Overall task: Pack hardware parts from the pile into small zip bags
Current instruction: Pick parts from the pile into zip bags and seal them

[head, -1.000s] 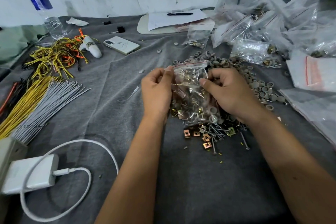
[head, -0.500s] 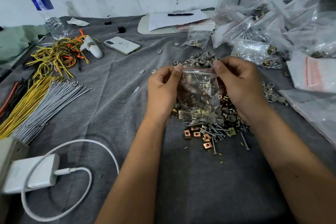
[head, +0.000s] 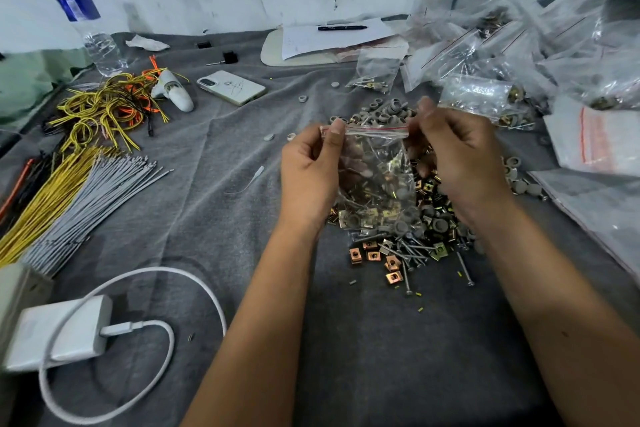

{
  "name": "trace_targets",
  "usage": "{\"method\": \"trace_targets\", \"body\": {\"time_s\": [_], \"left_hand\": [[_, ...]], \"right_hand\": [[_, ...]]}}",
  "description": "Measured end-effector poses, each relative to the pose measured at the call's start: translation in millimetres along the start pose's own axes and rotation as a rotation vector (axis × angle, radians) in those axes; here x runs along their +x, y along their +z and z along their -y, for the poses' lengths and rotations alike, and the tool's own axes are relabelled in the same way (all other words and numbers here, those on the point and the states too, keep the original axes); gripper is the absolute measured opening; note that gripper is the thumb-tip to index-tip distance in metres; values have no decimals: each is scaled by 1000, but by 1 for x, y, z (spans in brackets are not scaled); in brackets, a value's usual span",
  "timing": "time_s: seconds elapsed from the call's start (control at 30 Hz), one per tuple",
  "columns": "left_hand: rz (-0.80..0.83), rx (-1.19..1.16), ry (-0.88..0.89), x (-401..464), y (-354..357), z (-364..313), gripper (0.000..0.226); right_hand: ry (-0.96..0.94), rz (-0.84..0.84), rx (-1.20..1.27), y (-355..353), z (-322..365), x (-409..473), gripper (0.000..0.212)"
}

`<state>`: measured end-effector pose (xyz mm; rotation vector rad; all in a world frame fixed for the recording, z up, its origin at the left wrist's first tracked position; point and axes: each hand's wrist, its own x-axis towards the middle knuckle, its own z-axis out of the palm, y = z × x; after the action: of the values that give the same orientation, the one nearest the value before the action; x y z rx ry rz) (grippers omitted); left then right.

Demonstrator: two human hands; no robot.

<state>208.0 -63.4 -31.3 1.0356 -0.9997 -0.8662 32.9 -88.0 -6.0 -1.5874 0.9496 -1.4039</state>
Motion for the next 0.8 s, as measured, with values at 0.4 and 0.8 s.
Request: {"method": "trace_targets", "body": {"time_s": [0.4,0.8], "left_hand": [[151,-71,-163,-7,4,-8,38],[117,3,-116,-8,4,-12,41]], "right_hand": [[-108,-116,-197,-3,-3,3,10],[-94,-57,-203,4,-1,-1,18]]}}
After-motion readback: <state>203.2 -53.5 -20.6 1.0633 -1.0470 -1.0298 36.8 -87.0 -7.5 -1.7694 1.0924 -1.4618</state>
